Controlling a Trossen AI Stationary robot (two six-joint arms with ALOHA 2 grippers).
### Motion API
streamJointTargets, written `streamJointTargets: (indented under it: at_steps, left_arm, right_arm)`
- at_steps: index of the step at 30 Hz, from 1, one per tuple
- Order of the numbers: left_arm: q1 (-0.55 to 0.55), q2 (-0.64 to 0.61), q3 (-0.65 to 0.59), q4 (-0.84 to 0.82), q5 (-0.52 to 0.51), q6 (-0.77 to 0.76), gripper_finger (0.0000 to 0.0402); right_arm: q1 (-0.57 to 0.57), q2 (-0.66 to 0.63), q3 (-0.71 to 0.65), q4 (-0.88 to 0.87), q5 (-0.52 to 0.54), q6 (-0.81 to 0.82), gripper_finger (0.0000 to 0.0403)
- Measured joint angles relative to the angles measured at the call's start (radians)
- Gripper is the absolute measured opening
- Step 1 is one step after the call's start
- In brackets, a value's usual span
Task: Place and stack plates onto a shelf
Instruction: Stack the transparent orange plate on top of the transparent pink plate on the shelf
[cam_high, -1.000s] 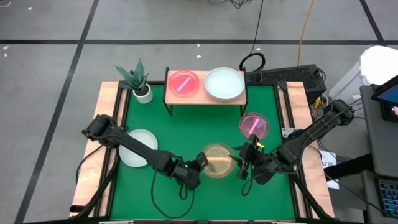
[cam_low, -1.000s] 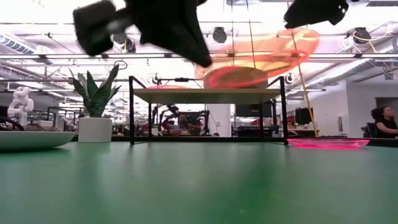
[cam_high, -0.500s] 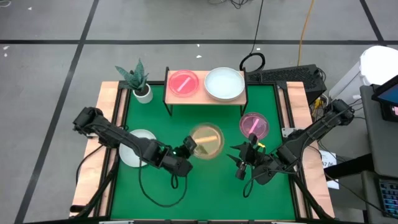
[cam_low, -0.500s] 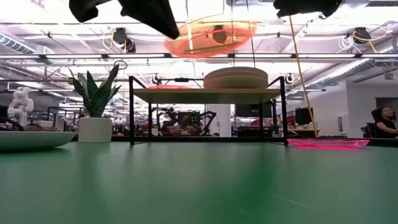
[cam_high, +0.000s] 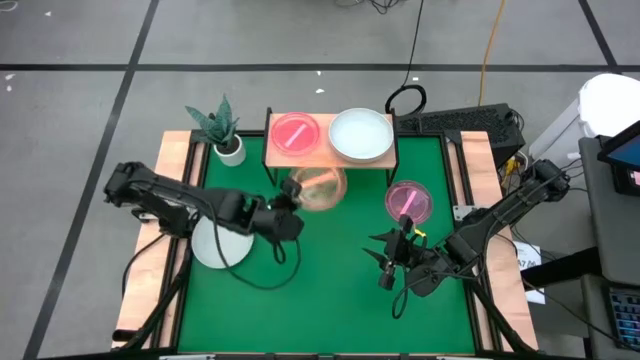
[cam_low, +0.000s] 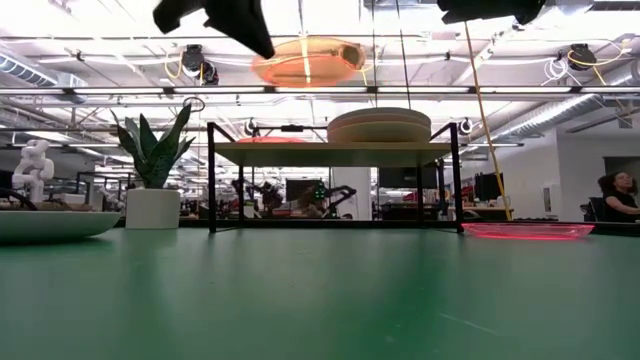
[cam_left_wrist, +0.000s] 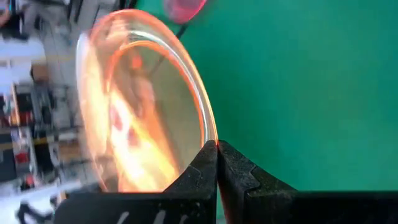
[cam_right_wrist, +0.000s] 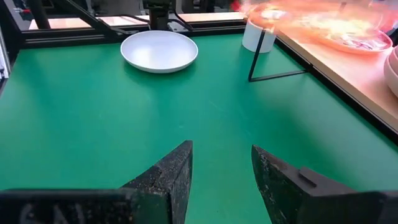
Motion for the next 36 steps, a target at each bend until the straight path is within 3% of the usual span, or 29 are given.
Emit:
streamJointTargets:
  at_steps: [10, 18, 28, 36]
  left_arm:
    - [0.250, -0.061, 0.000, -0.022, -0.004, 0.056, 0.0003]
    - [0.442, -0.039, 0.000, 0.006, 0.110, 0.031, 0.0003]
    - [0.544, -0.013, 0.001, 0.095, 0.227, 0.030, 0.0003]
    - [0.576, 0.019, 0.001, 0.100, 0.236, -0.003, 0.0003]
  right_arm:
    - [0.000, 0.000, 0.000, 0.001, 0.000, -0.003, 0.0146]
    - [0.000, 0.000, 0.000, 0.000, -0.001, -0.010, 0.0146]
    - [0.000, 0.000, 0.000, 0.000, -0.001, -0.014, 0.0146]
    - [0.000, 0.000, 0.000, 0.000, -0.002, -0.012, 0.0146]
